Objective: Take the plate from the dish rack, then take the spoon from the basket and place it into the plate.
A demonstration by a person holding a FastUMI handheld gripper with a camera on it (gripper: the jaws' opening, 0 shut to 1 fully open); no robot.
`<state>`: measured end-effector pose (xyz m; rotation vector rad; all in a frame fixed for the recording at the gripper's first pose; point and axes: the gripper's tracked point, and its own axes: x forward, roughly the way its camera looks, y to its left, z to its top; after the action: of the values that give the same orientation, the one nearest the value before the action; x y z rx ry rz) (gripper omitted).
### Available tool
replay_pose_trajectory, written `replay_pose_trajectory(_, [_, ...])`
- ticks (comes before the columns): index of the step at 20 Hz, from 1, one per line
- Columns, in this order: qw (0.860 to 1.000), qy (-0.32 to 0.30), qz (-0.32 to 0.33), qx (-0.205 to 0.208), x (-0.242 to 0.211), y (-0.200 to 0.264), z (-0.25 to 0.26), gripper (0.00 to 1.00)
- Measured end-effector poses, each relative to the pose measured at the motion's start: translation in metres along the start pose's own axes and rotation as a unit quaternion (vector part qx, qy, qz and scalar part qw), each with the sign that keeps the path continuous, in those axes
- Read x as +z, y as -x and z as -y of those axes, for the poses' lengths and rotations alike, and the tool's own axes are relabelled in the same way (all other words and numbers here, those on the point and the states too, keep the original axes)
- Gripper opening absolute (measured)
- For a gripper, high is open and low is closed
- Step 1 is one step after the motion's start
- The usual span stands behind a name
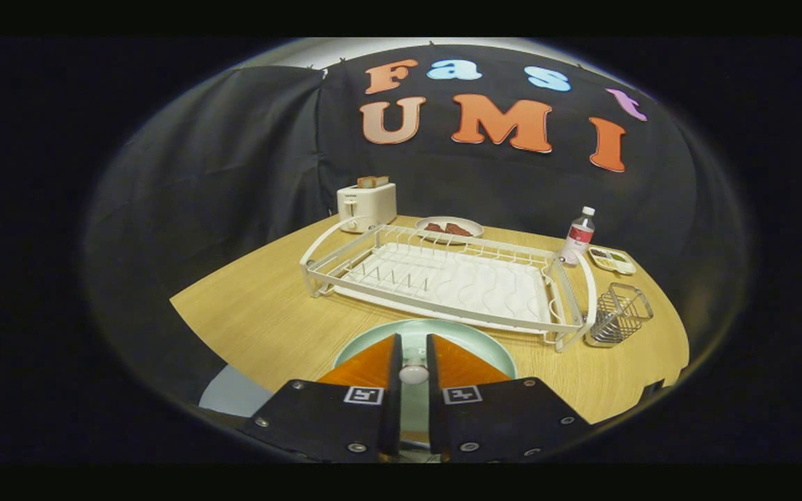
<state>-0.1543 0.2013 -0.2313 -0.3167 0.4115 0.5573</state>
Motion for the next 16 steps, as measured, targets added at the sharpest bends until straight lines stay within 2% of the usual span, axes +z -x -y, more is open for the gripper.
replay_pose_trajectory(4, [1.000, 0.005, -0.016, 0.000, -0.007, -0.005, 0.004, 0.25])
replay_pose_trajectory(7, [1.000, 0.010, -0.015, -0.007, -0.005, -0.003, 0.010, 0.43])
replay_pose_trajectory(8, [1.000, 0.009, -0.012, -0.010, -0.003, -0.004, 0.012, 0.59])
replay_pose_trajectory(9, [1.000, 0.007, -0.008, -0.014, 0.002, -0.002, 0.015, 0.68])
replay_pose_trajectory(10, [1.000, 0.005, -0.004, -0.018, 0.005, -0.002, 0.019, 0.83])
replay_pose_trajectory(12, [0.999, -0.004, 0.005, -0.031, 0.017, 0.001, 0.031, 0.98])
replay_pose_trajectory(16, [0.997, -0.032, 0.027, -0.059, 0.045, 0.008, 0.060, 0.99])
